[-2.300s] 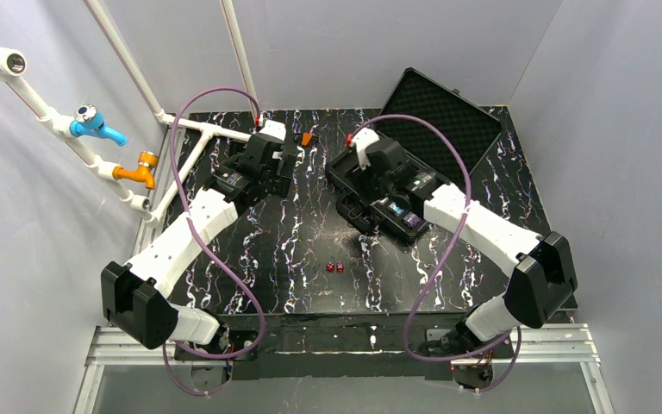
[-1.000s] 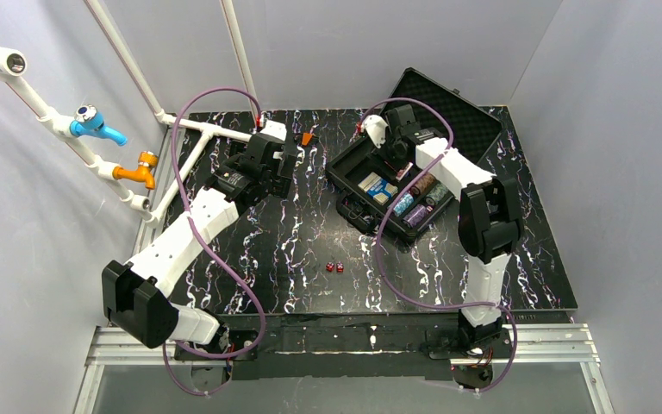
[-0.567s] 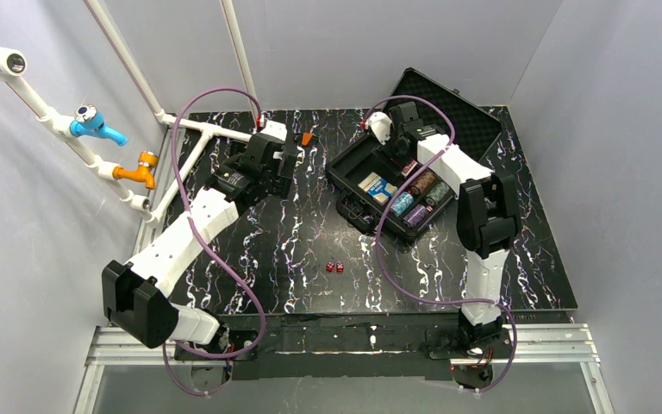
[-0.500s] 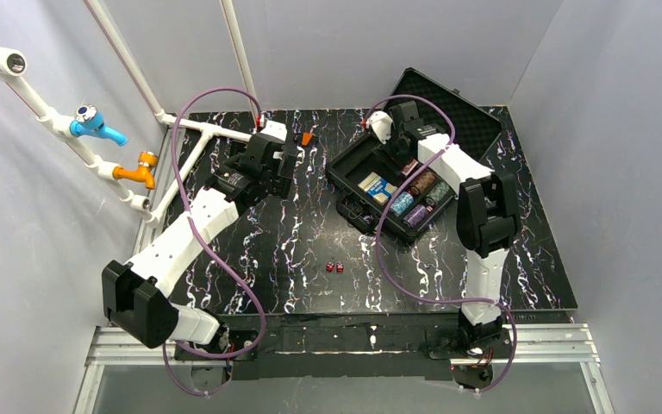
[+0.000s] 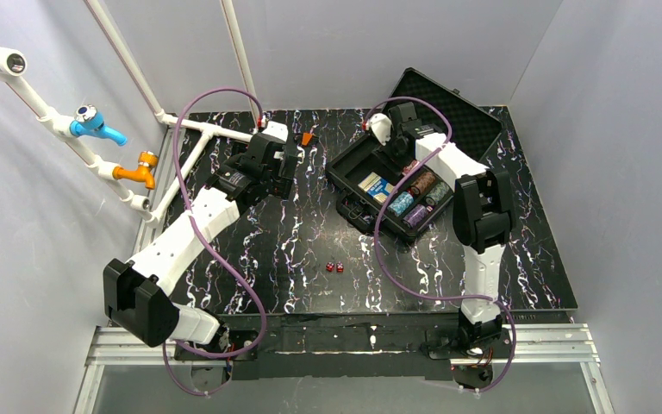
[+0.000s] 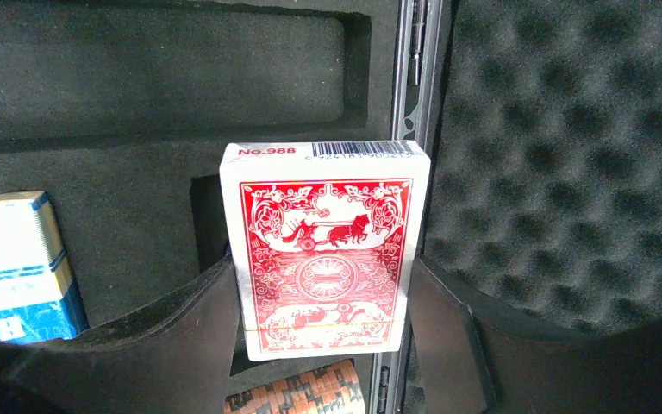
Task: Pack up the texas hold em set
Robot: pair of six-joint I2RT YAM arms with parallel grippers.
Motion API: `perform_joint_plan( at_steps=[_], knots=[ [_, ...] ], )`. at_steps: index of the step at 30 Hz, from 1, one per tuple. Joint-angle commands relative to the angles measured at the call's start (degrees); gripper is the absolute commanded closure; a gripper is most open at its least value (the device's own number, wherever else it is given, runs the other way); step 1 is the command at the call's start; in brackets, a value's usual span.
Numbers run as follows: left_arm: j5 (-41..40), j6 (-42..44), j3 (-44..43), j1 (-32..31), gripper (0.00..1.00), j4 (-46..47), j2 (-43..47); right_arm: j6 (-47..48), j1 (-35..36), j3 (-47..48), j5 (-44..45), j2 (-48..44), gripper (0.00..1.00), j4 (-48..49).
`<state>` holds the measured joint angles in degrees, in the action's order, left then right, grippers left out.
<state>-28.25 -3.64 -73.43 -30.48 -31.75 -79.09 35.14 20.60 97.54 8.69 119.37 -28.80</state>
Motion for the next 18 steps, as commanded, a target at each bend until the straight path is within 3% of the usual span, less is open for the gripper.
perform_joint_plan(
  at_steps=[1, 14, 18],
  knots=[
    [0.3, -0.4, 0.4, 0.2, 0.01, -0.6, -0.2, -0.2, -0.2, 3.4, 0.7, 0.9, 0.86, -3.5],
    [0.4, -0.3, 0.4, 0.2, 0.01, -0.8, -0.4, -2.0, -0.1, 4.7, 0.5, 2.0, 0.73, -8.5],
    [0.2, -0.4, 0.3, 0.2, 0.01, -0.8, -0.4, -2.3, -0.1, 4.7, -0.2, 1.7, 0.58, -8.4]
  ],
)
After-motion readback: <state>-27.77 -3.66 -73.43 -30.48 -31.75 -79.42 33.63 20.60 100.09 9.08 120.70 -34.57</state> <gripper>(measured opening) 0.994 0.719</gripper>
